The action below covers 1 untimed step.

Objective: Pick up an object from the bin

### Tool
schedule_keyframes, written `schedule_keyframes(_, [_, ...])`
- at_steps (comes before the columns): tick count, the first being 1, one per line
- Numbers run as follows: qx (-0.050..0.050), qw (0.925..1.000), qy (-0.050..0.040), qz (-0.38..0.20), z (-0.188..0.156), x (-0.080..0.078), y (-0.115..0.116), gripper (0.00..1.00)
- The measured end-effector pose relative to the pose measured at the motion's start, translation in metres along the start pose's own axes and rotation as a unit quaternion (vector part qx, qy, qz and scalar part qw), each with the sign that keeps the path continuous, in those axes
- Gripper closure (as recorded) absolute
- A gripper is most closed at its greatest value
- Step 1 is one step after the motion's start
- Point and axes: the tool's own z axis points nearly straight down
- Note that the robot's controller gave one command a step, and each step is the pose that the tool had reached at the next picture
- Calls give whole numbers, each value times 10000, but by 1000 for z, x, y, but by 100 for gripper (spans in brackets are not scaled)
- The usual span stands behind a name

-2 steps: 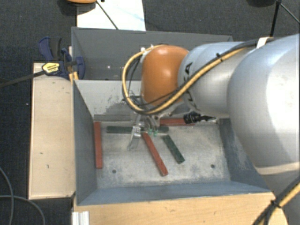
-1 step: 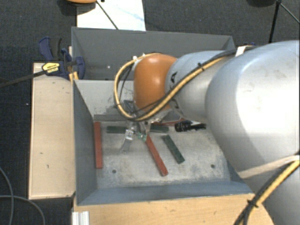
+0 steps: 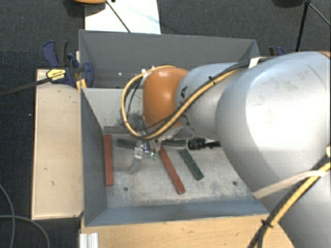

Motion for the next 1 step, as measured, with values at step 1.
schedule_keyframes(1, [3, 10000, 3, 7, -17, 0, 14, 100])
